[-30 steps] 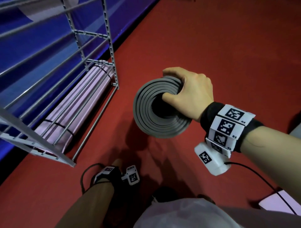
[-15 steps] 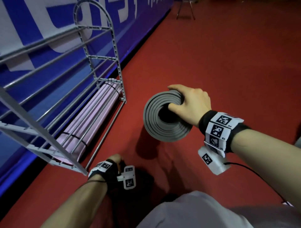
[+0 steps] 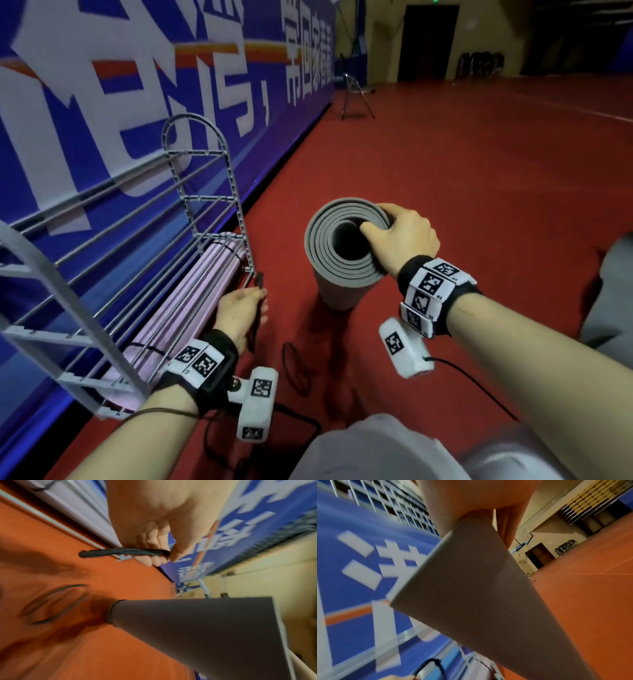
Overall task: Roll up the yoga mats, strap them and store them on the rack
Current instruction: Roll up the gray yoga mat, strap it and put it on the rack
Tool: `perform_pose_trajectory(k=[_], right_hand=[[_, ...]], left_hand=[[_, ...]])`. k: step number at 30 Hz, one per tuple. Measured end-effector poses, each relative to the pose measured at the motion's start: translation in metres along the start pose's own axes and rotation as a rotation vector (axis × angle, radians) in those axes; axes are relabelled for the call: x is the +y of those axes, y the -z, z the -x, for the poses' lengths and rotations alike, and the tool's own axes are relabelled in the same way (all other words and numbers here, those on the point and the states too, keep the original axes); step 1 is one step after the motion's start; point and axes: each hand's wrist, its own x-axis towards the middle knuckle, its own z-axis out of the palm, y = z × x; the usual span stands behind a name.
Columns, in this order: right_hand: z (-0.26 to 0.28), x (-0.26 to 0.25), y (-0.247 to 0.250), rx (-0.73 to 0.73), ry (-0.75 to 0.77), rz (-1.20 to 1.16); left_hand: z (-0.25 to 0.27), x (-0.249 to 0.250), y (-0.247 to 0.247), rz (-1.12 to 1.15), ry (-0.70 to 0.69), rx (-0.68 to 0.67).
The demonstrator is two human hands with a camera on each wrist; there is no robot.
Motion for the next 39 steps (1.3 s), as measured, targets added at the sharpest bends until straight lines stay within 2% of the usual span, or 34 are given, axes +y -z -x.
perform_pose_trajectory(k=[4,6,8,10,12,13,17,23,28,30,36,39], right_hand=[[-0.013,-0.019,0.022,-0.008,-0.019,-0.023],[-0.014,-0.024,0.026,-0.033,-0.008,0.022],[-0.011,-0.025,0.025,-0.050,-0.005,0.044],[-0.008,-0.026,0.022,-0.058,-0.005,0.040],[-0.008,-0.024,0.024,-0.068,-0.009,0.027],[-0.010,-0.022,0.027,-0.073,-0.020,0.019],[-0.013,-0.016,0.035,-0.084,-0.055,0.004],[-0.020,-0.012,0.037,-0.138,-0.048,-0.131],[-0.018,-0.007,0.025,-0.108,-0.097,-0.498],[-0.016,-0.010,0.021,-0.130,-0.078,-0.555],[-0.005,-0.015,0.026,-0.223,0.130,-0.362],[-0.002,-0.020,0.022,-0.301,0.167,-0.277]], left_hand=[[0.040,0.073,-0.024,0.087,-0.378,-0.056],[0.056,0.101,-0.039,0.046,-0.572,-0.098],[0.069,0.114,-0.056,-0.117,-0.782,-0.177],[0.078,0.109,-0.072,-0.397,-0.929,-0.221],[0.087,0.099,-0.081,-0.605,-0.935,-0.234],[0.091,0.095,-0.083,-0.637,-0.915,-0.269],[0.103,0.085,-0.082,-0.590,-0.870,-0.457],[0.100,0.092,-0.085,-0.748,-0.922,-0.437],[0.082,0.103,-0.076,-0.832,-1.004,-0.448],[0.077,0.107,-0.073,-0.854,-0.974,-0.418],[0.077,0.111,-0.072,-1.013,-0.854,-0.382],[0.080,0.110,-0.076,-1.152,-0.801,-0.351]])
